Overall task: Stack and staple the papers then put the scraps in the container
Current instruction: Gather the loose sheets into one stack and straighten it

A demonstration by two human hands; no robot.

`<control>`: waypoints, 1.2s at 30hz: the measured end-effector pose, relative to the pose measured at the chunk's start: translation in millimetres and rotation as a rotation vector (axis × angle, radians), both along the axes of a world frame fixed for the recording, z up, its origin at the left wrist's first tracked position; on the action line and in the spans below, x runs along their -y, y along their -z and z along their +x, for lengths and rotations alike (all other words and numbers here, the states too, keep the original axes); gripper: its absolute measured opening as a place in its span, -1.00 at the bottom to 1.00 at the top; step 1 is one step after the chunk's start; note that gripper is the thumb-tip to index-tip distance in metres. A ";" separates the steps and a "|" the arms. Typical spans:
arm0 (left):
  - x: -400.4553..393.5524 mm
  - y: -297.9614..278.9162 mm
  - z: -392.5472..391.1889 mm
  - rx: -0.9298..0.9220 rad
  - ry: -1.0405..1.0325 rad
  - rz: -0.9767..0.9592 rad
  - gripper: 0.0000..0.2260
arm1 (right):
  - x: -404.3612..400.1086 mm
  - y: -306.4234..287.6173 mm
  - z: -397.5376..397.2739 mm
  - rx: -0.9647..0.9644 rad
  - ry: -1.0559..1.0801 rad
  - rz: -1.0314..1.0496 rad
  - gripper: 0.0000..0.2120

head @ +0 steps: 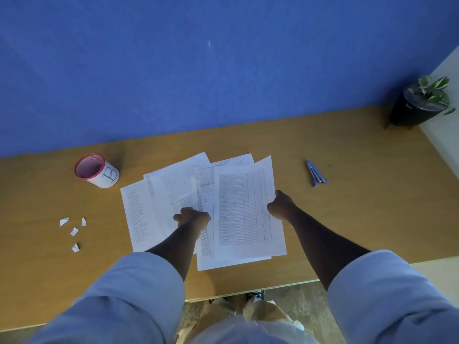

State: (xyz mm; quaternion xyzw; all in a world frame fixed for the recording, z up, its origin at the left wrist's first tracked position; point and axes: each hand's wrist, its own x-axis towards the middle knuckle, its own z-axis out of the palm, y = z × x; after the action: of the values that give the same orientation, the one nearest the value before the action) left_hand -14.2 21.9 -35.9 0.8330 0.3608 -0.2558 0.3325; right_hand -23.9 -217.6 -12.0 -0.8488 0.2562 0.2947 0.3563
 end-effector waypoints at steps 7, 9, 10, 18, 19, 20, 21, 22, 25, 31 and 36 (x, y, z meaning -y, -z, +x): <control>2.5 0.4 0.4 0.012 -0.025 -0.156 -0.59 | -3.1 7.2 -0.7 0.002 0.037 0.001 -0.44; 1.3 1.6 0.7 0.020 -0.054 -0.220 -0.65 | -3.8 7.6 -0.7 0.005 0.041 0.003 -0.45; 0.5 2.2 0.7 0.025 -0.068 -0.233 -0.69 | -3.8 7.6 -1.0 0.005 0.040 0.006 -0.45; 0.2 4.8 1.9 0.071 -0.089 -0.286 -0.87 | -0.8 2.7 -2.3 -0.012 0.043 0.028 -0.47; 1.5 3.8 1.5 0.092 -0.065 -0.285 -0.87 | -0.7 1.7 -2.5 -0.008 0.051 0.034 -0.47; 2.2 3.6 1.4 0.113 -0.045 -0.282 -0.88 | -0.4 1.3 -2.3 0.002 0.068 0.046 -0.47; 2.4 2.4 2.0 0.132 -0.034 -0.280 -0.88 | -0.2 0.6 -2.0 0.017 0.092 0.062 -0.47; 2.4 1.3 2.9 0.142 -0.029 -0.289 -0.90 | 0.1 0.2 -1.6 0.035 0.120 0.077 -0.47; 0.1 -5.8 8.6 0.172 -0.030 -0.329 -0.92 | 2.4 -4.1 1.2 0.098 0.196 0.112 -0.54; -4.4 -24.8 19.3 0.226 0.024 -0.427 -0.72 | 1.5 -14.0 7.9 0.146 0.241 0.194 -0.65; -8.8 -32.1 23.7 0.230 0.105 -0.558 -0.68 | -2.1 -19.8 11.3 0.176 0.320 0.337 -0.69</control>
State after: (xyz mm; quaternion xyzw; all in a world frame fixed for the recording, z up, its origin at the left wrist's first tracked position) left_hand 9.5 30.7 -3.8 0.7505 0.1932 -0.2655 0.5735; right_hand -12.7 -215.5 7.9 -0.7484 0.3026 0.1979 0.5561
